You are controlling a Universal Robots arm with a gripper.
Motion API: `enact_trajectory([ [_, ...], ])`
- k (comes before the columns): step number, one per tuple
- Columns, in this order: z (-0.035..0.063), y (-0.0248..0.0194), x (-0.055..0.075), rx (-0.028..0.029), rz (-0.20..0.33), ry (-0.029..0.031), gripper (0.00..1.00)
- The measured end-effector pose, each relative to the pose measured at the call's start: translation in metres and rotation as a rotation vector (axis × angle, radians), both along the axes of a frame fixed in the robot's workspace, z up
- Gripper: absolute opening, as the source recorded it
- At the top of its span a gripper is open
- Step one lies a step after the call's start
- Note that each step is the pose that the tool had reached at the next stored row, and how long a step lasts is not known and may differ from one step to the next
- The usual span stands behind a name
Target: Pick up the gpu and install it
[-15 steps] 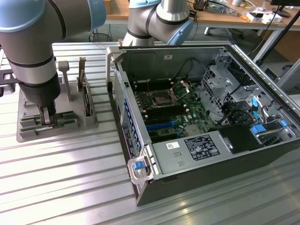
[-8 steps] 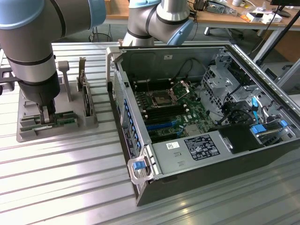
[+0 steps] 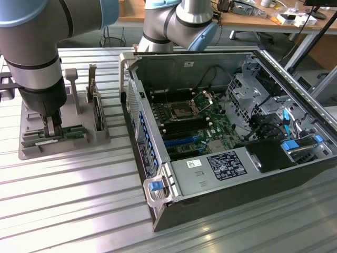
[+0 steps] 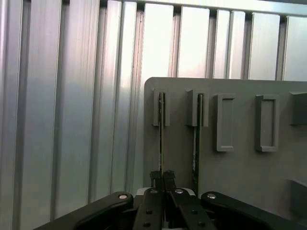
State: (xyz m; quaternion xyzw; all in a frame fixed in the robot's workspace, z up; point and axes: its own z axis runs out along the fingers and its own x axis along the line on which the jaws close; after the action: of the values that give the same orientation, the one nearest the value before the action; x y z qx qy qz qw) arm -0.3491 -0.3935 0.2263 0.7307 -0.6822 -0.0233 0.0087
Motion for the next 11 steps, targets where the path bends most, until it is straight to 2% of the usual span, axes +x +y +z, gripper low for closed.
enact_trajectory([
  [11,0.0057,0.0,0.0,-0.0001,0.0,0.0001,0.12],
])
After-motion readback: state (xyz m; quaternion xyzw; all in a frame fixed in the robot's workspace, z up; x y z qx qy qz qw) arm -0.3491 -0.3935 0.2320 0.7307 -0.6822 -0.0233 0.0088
